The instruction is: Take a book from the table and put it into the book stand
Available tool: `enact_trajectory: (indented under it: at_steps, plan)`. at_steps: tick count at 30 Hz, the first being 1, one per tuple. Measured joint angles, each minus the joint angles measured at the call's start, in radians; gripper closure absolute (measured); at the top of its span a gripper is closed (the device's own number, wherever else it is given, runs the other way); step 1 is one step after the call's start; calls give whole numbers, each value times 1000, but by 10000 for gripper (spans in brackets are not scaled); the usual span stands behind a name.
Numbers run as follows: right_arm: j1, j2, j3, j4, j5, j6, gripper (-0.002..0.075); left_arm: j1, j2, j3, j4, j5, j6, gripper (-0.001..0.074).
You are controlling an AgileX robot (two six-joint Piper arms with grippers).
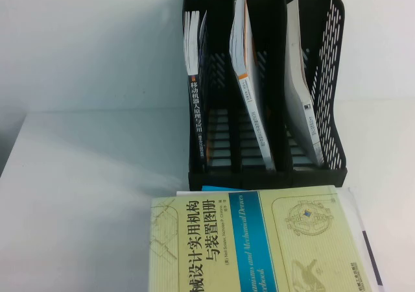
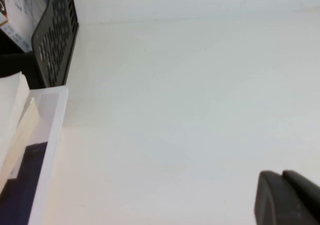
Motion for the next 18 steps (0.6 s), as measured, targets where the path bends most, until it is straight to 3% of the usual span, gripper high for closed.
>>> enact_trajectory:
  at_steps: [18]
  plan:
    - [0,0,0,0,0,0,729,0,0,0,-9,-2,-47,738]
